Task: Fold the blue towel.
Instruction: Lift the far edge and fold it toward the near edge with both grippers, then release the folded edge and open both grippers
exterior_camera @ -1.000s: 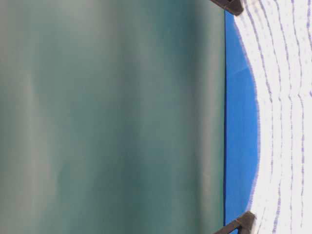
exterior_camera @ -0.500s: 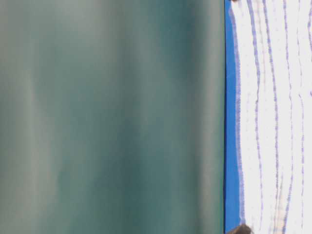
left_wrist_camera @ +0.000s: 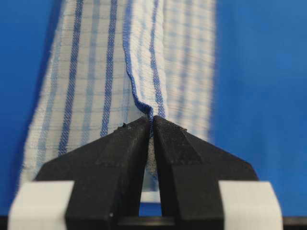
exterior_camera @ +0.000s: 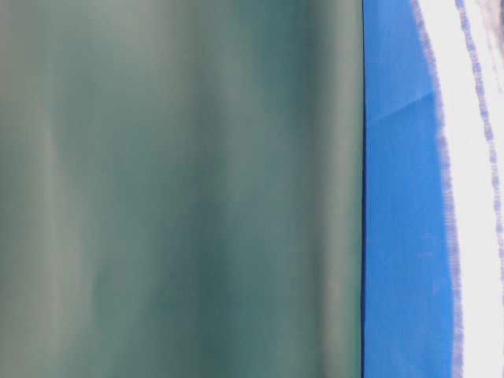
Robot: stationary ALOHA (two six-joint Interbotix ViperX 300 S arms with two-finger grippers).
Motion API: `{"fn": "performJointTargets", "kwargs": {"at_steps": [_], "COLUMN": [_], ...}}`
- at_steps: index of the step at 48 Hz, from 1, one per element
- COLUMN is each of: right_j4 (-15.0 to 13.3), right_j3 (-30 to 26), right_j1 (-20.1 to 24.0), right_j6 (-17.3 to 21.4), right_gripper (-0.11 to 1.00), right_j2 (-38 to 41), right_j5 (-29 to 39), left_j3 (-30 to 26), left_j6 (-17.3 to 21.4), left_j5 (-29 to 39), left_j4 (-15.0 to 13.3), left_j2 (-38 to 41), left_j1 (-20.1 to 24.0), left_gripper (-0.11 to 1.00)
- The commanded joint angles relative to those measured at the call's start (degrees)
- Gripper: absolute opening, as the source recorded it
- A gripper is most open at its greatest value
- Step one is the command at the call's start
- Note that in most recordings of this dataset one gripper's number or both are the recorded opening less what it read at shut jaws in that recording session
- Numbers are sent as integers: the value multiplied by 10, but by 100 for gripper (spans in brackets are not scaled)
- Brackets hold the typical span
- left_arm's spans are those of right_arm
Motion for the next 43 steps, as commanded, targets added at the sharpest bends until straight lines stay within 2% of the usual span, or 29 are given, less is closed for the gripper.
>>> {"fn": "performJointTargets", "kwargs": {"at_steps": [1,9,34,39,43], "right_j4": [7,17,17,19,19], "right_j3": [-8,-11,-29,-33,-35], "right_j1": [14,30,32,33,37], "right_j6": [1,1,1,1,1], "right_gripper": [4,4,4,5,18], "right_j2": [3,22,78,83,88], "right_j5": [-3,-1,4,4,3], "left_j3": [-11,-17,-22,-22,-23], "left_j6": [-3,-3,-1,0,3], "left_j5": [-3,-3,26,30,31], "left_j4": [1,1,1,1,1], "left_j2": [-1,7,23,27,27], "left_j1": [-19,-31,-30,-26,-23], "left_gripper": [4,4,5,19,38]}}
